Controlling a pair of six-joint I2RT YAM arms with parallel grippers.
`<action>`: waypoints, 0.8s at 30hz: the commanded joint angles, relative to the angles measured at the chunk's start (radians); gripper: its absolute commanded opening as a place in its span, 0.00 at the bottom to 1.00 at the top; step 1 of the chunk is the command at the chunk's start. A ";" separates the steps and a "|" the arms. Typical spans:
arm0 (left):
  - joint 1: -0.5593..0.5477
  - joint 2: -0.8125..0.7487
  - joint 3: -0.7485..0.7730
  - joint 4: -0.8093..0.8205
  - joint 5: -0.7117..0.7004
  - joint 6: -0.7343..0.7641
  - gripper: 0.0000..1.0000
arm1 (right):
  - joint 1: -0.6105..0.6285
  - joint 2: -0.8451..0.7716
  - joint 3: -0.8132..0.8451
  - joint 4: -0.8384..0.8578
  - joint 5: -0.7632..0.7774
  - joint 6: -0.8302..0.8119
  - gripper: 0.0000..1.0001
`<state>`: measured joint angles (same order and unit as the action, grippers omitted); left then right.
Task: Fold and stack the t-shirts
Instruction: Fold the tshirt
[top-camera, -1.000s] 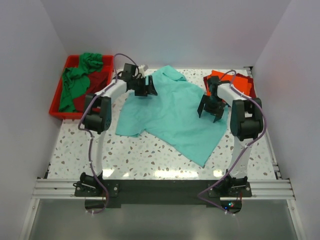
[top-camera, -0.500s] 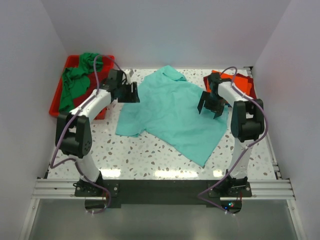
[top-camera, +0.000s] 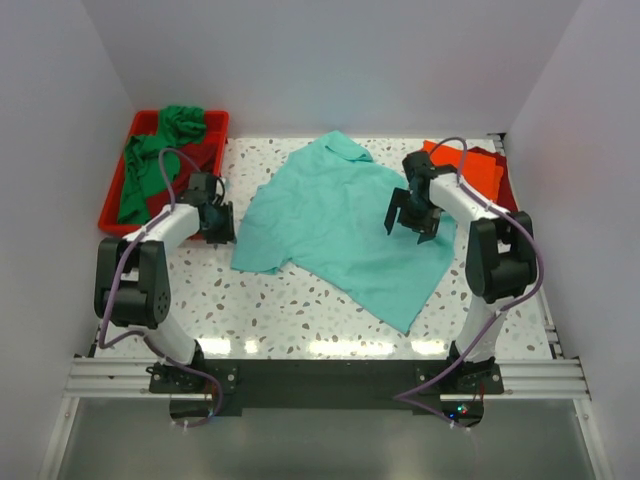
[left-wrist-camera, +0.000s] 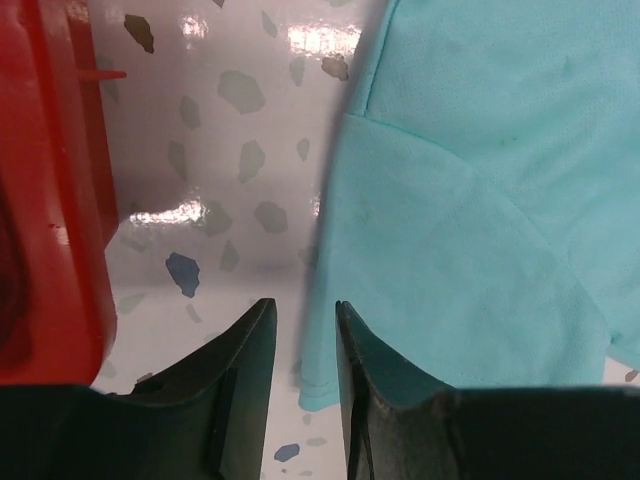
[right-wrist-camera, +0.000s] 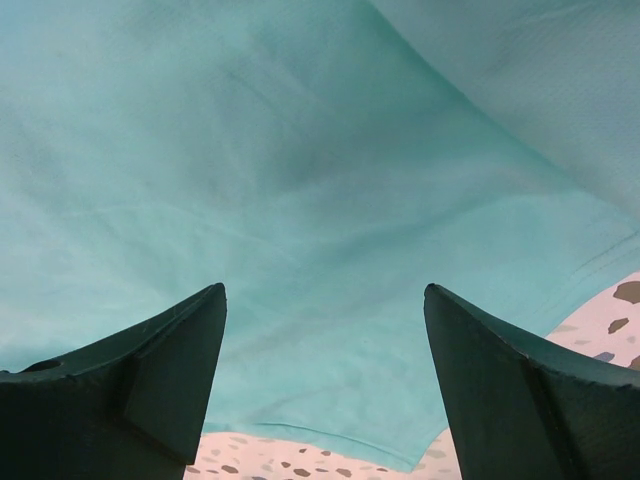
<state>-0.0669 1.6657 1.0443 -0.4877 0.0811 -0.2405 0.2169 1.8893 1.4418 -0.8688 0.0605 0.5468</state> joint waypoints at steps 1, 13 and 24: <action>-0.004 -0.037 -0.029 0.024 0.034 0.032 0.35 | 0.015 -0.059 -0.026 0.008 0.005 0.025 0.83; -0.004 -0.084 -0.109 0.005 0.071 0.029 0.33 | 0.044 -0.073 -0.057 0.011 0.007 0.038 0.83; -0.005 -0.113 -0.145 -0.015 0.048 0.020 0.32 | 0.061 -0.076 -0.073 0.014 0.007 0.041 0.83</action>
<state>-0.0685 1.5875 0.9180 -0.4957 0.1295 -0.2386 0.2699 1.8687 1.3792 -0.8658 0.0608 0.5690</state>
